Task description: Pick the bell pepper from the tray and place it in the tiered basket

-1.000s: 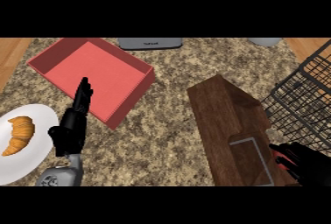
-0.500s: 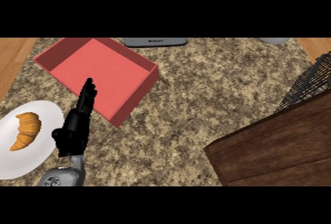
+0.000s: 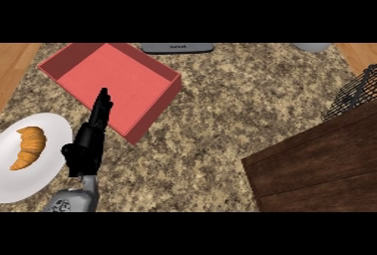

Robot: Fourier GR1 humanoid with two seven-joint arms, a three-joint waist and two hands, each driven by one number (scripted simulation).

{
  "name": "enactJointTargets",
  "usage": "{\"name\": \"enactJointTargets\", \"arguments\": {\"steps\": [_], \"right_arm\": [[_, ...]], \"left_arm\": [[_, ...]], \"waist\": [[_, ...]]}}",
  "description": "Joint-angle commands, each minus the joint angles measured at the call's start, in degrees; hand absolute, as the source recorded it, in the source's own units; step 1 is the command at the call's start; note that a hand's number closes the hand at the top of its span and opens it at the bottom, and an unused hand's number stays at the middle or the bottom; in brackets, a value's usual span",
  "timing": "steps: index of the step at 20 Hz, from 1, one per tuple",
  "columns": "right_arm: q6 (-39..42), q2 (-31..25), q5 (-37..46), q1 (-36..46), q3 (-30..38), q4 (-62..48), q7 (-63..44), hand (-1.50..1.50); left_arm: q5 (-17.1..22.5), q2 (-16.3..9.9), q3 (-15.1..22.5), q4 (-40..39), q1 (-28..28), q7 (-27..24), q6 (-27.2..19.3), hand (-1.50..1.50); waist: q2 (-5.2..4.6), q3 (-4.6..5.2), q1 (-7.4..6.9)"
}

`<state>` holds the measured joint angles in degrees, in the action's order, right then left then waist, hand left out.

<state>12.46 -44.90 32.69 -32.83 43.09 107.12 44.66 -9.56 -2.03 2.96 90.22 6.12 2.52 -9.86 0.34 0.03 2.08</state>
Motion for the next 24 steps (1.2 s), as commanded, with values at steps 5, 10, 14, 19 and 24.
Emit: {"name": "enactJointTargets", "arguments": {"steps": [5,10,14,19,24], "right_arm": [[21.1,-10.1,-16.6,3.9,17.7,-0.9,-7.0,1.5],[29.3,-12.7,-27.8,8.4,13.6,-4.4,-16.2,1.5],[26.7,-15.1,-26.3,15.5,8.7,-4.3,-23.9,1.5],[23.8,-12.2,-24.0,22.0,4.0,-2.0,-30.9,1.5],[18.7,-13.2,-15.7,28.4,-2.7,-10.2,-26.1,1.5]], "left_arm": [[0.6,0.2,-0.7,-3.2,2.3,-1.8,0.6,0.0],[-1.2,1.6,1.1,-2.6,3.1,-0.3,-0.7,0.0],[-1.0,2.0,1.4,-3.6,5.0,0.3,-1.3,0.0],[-0.7,0.7,1.3,0.2,4.4,5.0,0.6,0.0],[-0.2,0.4,2.0,0.8,-0.5,-2.4,1.1,0.0]], "waist": [[-0.3,0.12,-1.19],[-0.43,0.11,-2.01],[-0.49,0.01,-2.39],[-0.4,-0.02,-2.37],[-0.41,-0.03,-2.55]]}}
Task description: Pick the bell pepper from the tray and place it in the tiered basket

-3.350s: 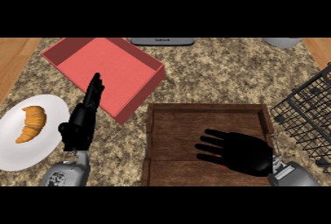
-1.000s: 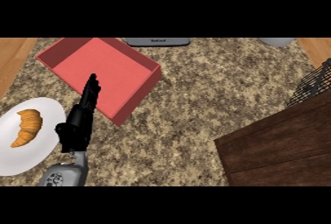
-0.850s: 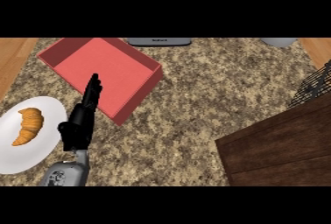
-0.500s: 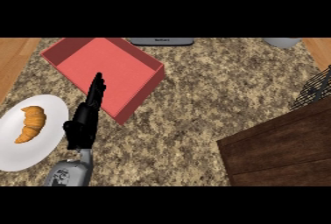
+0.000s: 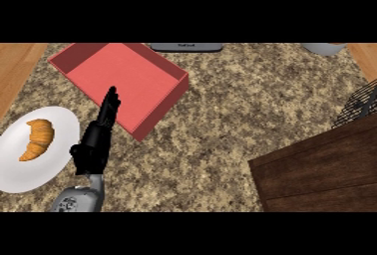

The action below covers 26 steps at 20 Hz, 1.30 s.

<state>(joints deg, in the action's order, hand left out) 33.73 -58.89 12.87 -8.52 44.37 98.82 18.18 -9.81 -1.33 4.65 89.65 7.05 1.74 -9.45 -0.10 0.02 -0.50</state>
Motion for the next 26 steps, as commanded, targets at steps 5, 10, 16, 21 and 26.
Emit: {"name": "enactJointTargets", "arguments": {"steps": [5,10,16,21,26], "right_arm": [[-9.5,-2.9,11.7,13.8,-14.4,-15.2,3.3,1.5],[-5.6,0.6,9.9,16.2,-15.7,-21.6,-0.4,1.5],[-0.1,4.3,4.6,22.5,-17.9,-28.8,-1.1,-1.5],[3.6,3.1,-2.2,29.2,-12.1,-38.5,-2.9,-1.5],[3.0,-1.7,-6.5,34.1,-4.4,-48.5,-10.1,-1.5]], "left_arm": [[-0.2,0.5,0.6,0.2,0.6,1.4,0.4,0.0],[-0.8,0.5,-0.4,-1.6,2.8,-0.1,-0.3,0.0],[-0.1,-0.1,-1.5,-2.3,4.8,2.2,0.2,0.0],[1.2,-1.2,-1.7,-0.4,1.6,0.9,1.9,0.0],[-1.0,1.3,0.8,-2.7,0.7,-2.0,-1.7,0.0]], "waist": [[-0.22,-0.05,-0.93],[-0.18,-0.03,-0.68],[-0.07,-0.04,-0.3],[-0.07,-0.04,-0.43],[-0.14,-0.03,-0.16]]}}
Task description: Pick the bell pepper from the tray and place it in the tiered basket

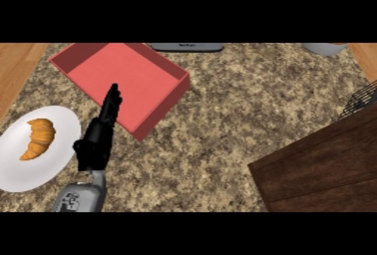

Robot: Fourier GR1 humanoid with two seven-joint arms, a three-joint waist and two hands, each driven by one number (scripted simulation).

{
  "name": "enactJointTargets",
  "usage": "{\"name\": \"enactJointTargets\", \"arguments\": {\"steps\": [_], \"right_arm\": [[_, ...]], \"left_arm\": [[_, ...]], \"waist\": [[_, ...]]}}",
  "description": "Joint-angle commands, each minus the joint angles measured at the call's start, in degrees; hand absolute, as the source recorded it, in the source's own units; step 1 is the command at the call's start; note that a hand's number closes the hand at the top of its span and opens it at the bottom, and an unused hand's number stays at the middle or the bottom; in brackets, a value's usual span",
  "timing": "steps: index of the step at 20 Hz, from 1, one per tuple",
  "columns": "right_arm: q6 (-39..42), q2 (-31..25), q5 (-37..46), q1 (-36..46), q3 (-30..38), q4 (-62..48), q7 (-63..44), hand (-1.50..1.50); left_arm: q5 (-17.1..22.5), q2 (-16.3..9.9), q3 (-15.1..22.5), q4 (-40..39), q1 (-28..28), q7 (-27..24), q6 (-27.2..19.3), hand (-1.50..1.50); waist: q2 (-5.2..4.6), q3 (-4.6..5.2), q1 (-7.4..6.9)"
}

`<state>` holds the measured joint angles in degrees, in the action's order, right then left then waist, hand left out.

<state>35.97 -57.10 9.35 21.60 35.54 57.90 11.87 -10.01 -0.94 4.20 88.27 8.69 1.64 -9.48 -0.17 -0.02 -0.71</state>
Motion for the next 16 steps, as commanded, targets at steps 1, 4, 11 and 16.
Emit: {"name": "enactJointTargets", "arguments": {"steps": [1,4,11,16], "right_arm": [[1.1,-6.3,-1.7,3.4,4.9,-11.9,-1.8,-1.5],[3.9,-10.5,-3.3,3.7,7.7,-20.8,-2.6,-1.5],[10.9,-17.1,-4.8,-2.8,13.3,-35.7,7.4,-1.5],[13.1,-16.9,-4.4,-6.9,13.2,-37.8,13.2,-1.5]], "left_arm": [[-1.5,0.8,2.2,3.1,-2.0,1.5,-0.6,0.0],[-0.7,0.4,1.2,2.5,-0.9,1.6,-0.5,0.0],[0.7,-1.1,-0.6,1.9,-2.5,-0.9,0.4,0.0],[0.8,-0.5,-1.4,1.8,-0.9,1.4,-0.7,0.0]], "waist": [[-0.02,-0.07,-0.47],[-0.15,-0.11,-0.41],[-0.3,-0.47,0.54],[-0.23,-0.9,1.66]]}}
